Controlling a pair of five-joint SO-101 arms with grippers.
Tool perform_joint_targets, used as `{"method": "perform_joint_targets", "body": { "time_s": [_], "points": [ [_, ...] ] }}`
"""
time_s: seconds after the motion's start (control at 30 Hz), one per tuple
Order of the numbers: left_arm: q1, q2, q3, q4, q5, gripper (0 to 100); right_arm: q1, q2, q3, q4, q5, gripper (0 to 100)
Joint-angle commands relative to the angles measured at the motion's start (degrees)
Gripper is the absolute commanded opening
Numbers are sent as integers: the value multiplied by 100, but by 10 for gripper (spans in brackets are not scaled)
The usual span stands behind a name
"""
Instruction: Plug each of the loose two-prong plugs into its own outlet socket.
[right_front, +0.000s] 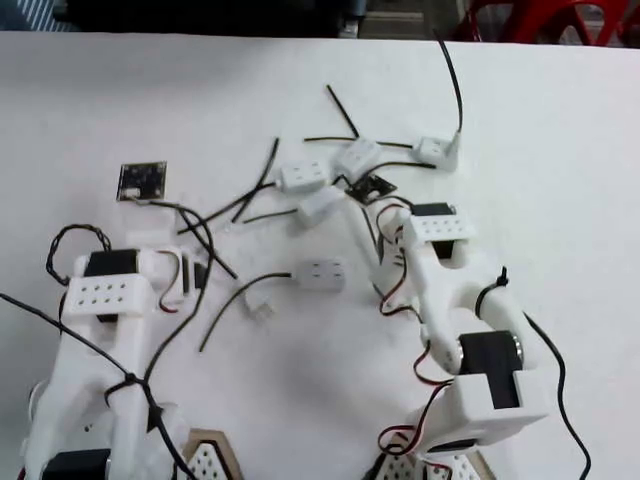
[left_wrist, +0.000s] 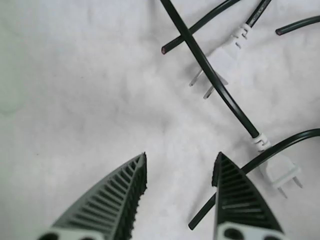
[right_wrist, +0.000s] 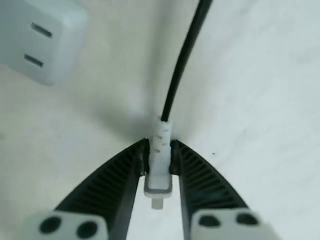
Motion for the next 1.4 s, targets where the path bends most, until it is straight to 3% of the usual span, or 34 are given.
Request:
{"method": "perform_joint_targets", "body": {
  "time_s": [0.0,0.87,1.03,1.37],
  "points": [
    [-66,-259,-18,-97,-53,219,75,-92,-211,312,-26,77],
    [-66,-259,-18,-97,-53,219,259,-22,-615,655,-35,115],
    [-66,-259,-18,-97,-53,219,259,-22,-615,620,-26,55],
    [-66,-259,-18,-97,-53,219,259,66,-615,655,-26,52]
  ]
}}
